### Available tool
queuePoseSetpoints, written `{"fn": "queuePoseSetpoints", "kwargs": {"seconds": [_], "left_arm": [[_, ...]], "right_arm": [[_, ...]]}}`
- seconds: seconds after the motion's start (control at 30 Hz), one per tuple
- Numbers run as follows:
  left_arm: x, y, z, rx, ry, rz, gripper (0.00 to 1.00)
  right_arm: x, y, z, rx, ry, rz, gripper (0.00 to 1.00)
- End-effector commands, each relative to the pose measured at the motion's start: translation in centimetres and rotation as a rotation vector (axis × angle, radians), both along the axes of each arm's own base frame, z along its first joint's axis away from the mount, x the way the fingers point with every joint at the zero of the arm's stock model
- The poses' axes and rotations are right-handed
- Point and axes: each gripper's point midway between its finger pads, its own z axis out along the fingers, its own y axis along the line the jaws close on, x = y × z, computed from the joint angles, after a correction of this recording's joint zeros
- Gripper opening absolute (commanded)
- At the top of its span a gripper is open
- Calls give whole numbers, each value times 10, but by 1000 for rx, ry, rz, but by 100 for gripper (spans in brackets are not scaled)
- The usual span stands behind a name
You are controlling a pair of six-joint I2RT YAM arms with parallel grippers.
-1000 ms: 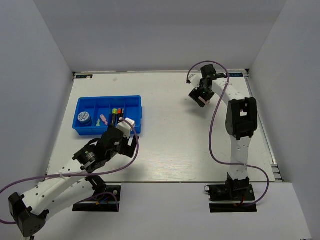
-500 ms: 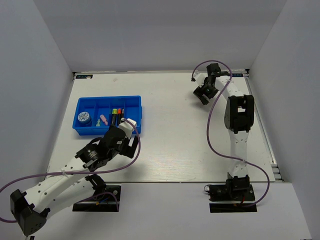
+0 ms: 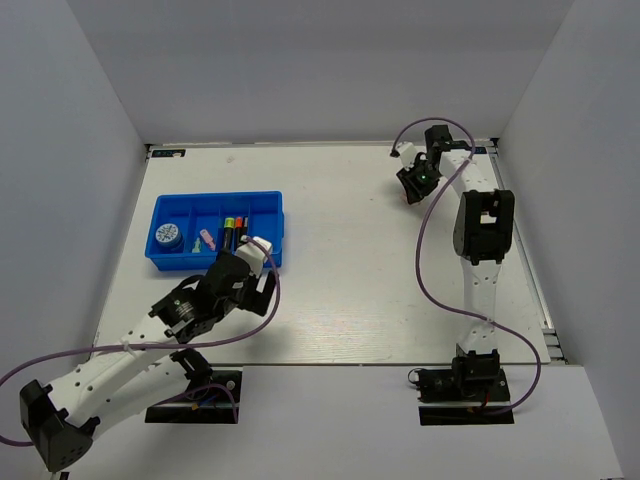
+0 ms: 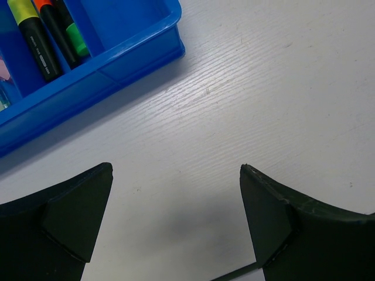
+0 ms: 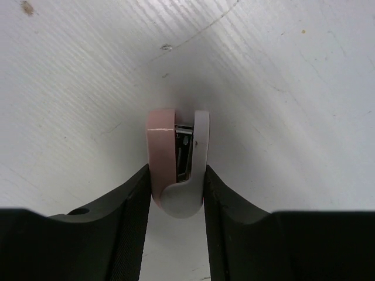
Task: Sort the stationery into containers
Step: Pick up the stapler from the corner of the board, then place the stapler in the storage box.
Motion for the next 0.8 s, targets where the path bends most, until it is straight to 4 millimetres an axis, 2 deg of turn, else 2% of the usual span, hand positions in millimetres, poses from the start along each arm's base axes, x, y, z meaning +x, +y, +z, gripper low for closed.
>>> {"fn": "queuePoseSetpoints", "kwargs": {"seconds": [0.0, 0.03, 0.07, 0.1, 0.13, 0.17, 0.2, 0.23, 0.27, 0.3, 0.37, 0.4, 0.47, 0.53, 0.57, 0.6, 0.63, 0.7, 0.77], "left_arm": [[3, 3, 9, -23, -34, 23, 100], [3, 2, 10, -28, -38, 22, 100], [3, 3, 11, -30, -40, 24, 100], [4, 4, 14, -37, -53, 33, 100], [4, 5, 15, -41, -62, 35, 100], [5, 7, 20, -54, -84, 45, 100], [7, 10, 22, -51, -99, 60, 100], [7, 12, 29, -79, -128, 73, 100], [9, 14, 33, -86, -150, 90, 100], [11, 19, 36, -92, -169, 112, 100], [13, 23, 49, -129, -230, 137, 100], [15, 29, 53, -126, -250, 164, 100], [15, 33, 66, -149, -283, 186, 100], [14, 39, 70, -140, -293, 208, 100], [14, 40, 73, -143, -297, 211, 100], [12, 43, 75, -139, -295, 216, 100], [12, 44, 77, -143, -298, 218, 100], [10, 48, 79, -138, -299, 227, 100], [8, 51, 80, -135, -301, 235, 100]], "right_arm": [[-24, 13, 19, 80, 60, 18, 32], [-31, 20, 23, 113, 82, 24, 31], [-36, 29, 49, 156, 56, 41, 31], [-46, 36, 49, 179, 85, 40, 31], [-53, 53, 62, 244, 83, 74, 31], [-58, 62, 91, 275, 44, 85, 29], [-67, 73, 97, 299, 58, 95, 29], [-79, 95, 110, 377, 72, 142, 29], [-90, 106, 137, 417, 54, 160, 27], [-104, 129, 145, 450, 80, 190, 27], [-124, 159, 174, 574, 113, 231, 27], [-140, 182, 187, 630, 149, 260, 27], [-161, 224, 201, 696, 207, 299, 24], [-166, 259, 204, 746, 242, 302, 24], [-175, 278, 213, 771, 273, 298, 24], [-169, 293, 207, 794, 295, 278, 23], [-183, 316, 214, 807, 310, 312, 23], [-181, 339, 215, 820, 276, 298, 23], [-199, 367, 203, 774, 236, 346, 23]]}}
